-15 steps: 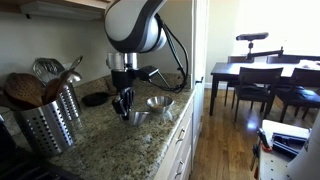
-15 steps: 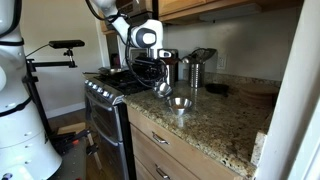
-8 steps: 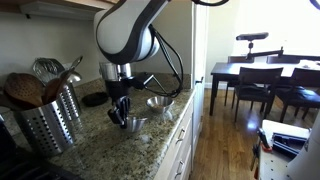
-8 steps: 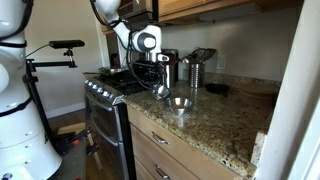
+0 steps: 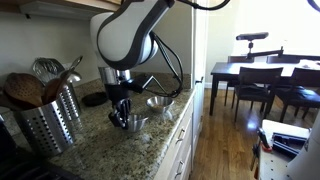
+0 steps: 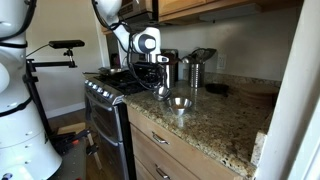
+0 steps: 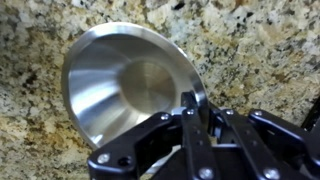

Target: Pour the things in the bowl on the left into the bowl on the right

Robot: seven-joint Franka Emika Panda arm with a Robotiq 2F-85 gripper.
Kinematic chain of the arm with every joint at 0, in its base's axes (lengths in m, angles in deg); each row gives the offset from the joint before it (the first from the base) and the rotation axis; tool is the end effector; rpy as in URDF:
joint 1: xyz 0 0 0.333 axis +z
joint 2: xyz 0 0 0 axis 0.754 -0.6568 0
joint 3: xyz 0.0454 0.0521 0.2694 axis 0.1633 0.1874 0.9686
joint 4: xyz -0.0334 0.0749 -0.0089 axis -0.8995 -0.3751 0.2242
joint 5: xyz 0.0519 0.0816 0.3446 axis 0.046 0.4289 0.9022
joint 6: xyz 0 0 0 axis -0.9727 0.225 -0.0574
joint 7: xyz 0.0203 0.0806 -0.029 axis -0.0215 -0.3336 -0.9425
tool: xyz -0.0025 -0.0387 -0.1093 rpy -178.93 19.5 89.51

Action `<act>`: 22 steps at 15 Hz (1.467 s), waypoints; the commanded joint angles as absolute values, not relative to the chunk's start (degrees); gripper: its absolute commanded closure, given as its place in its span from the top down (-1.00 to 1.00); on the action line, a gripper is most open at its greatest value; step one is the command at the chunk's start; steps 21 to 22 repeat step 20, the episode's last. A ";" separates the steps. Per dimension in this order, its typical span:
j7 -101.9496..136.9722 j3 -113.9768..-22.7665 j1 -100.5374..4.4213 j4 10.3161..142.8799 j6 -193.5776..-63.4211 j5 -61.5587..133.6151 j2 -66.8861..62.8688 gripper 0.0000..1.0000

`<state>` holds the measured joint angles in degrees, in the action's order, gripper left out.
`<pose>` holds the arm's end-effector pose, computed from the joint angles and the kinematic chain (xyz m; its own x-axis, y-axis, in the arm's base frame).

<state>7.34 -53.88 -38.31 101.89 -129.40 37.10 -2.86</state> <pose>0.5182 0.1986 0.2734 0.8865 0.4625 0.0167 0.4628 -0.8860 -0.0298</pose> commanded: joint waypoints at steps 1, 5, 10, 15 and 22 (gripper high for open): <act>9.85 -54.27 -37.35 101.04 -127.03 35.88 -3.62 -0.59; 9.86 -54.15 -37.15 100.96 -126.26 36.22 -4.28 0.08; 9.82 -54.06 -37.02 100.78 -125.84 36.63 -5.06 0.71; 7.80 -53.79 -37.68 101.71 -127.85 37.10 -5.06 0.89; 7.72 -53.79 -37.68 101.71 -127.86 37.10 -5.19 1.00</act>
